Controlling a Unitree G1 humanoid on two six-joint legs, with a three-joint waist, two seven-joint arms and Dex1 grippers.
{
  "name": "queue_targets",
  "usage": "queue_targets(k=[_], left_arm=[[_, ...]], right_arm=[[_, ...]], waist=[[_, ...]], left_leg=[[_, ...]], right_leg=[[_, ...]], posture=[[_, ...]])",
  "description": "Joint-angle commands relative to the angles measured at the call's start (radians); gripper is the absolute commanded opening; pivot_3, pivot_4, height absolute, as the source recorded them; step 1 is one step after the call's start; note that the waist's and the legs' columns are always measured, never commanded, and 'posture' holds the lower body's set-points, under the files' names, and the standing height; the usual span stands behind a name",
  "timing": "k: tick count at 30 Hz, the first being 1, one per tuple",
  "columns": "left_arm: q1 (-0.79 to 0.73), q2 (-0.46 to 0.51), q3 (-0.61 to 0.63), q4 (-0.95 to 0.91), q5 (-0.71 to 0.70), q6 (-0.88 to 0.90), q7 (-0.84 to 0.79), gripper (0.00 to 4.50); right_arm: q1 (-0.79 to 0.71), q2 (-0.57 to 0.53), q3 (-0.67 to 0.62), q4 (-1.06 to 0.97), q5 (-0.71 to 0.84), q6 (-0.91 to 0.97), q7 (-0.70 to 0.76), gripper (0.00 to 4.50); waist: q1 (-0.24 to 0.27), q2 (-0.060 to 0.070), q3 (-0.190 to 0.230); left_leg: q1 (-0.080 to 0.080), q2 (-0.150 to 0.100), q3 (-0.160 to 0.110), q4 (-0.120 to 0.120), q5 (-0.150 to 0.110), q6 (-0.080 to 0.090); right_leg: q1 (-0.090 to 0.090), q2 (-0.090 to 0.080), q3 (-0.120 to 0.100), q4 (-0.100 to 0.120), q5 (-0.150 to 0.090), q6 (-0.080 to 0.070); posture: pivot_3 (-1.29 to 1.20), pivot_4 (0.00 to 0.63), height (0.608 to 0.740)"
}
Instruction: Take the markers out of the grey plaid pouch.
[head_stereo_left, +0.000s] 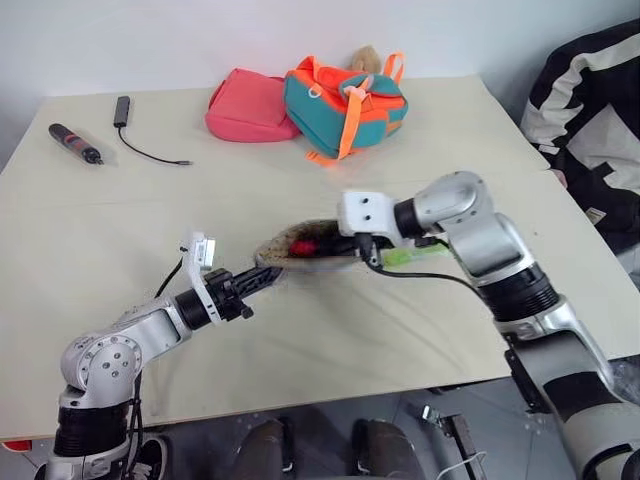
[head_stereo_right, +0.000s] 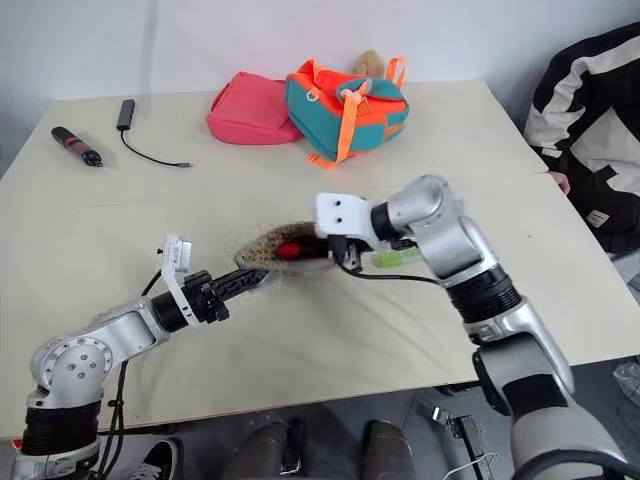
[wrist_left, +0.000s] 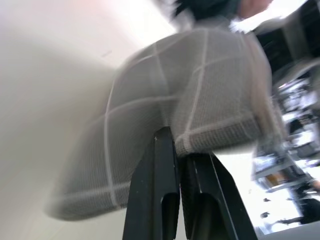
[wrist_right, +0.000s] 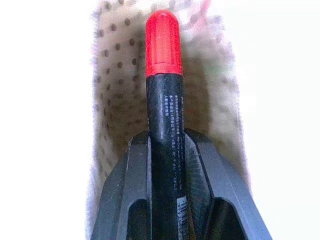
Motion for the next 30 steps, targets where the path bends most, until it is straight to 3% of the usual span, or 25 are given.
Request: queue_targets(k=[1, 16, 20, 24, 30], left_arm=[[-0.015, 0.005, 0.003, 0.017, 0.06, -0.045, -0.012, 0.0], [-0.139, 0.028, 0.173, 0.194, 0.28, -0.356, 0.011, 0.0], [-0.167, 0.041, 0.175, 0.219, 0.397, -0.482, 0.033, 0.0], [-0.154, 0.052, 0.145, 0.223, 0.486, -0.56, 0.009, 0.0], [-0.145, 0.053, 0.126, 0.21, 0.493, -0.574, -0.059, 0.0]], right_arm=[[-0.001, -0.003, -0.032, -0.062, 0.061, 0.017, 0.007, 0.55], [-0.043, 0.018, -0.223, -0.121, 0.339, 0.162, -0.106, 0.55], [0.007, -0.038, -0.197, -0.122, 0.327, 0.129, -0.089, 0.55], [0.012, -0.02, -0.229, -0.135, 0.404, 0.177, -0.109, 0.55], [0.041, -0.007, -0.225, -0.116, 0.428, 0.166, -0.14, 0.55]], waist=[[-0.001, 0.0, 0.0], [0.0, 0.0, 0.0], [0.003, 0.0, 0.0], [0.001, 0.0, 0.0], [0.001, 0.0, 0.0]], left_leg=[[0.0, 0.0, 0.0, 0.0, 0.0, 0.0], [0.0, 0.0, 0.001, -0.001, 0.0, 0.0], [0.0, -0.001, 0.001, -0.001, 0.0, 0.001], [-0.001, -0.002, 0.002, -0.001, 0.0, 0.003], [-0.001, -0.001, 0.002, -0.001, 0.0, 0.004]], right_leg=[[0.0, 0.0, 0.0, 0.0, 0.0, 0.0], [-0.001, -0.001, -0.001, 0.001, 0.0, 0.0], [-0.001, -0.001, -0.003, 0.0, 0.0, 0.0], [-0.001, -0.002, -0.002, -0.001, 0.002, 0.003], [-0.001, -0.002, -0.003, -0.001, 0.002, 0.003]], posture=[[0.0, 0.15, 0.74], [0.0, 0.15, 0.74], [0.0, 0.15, 0.74], [0.0, 0.15, 0.74], [0.0, 0.15, 0.74]])
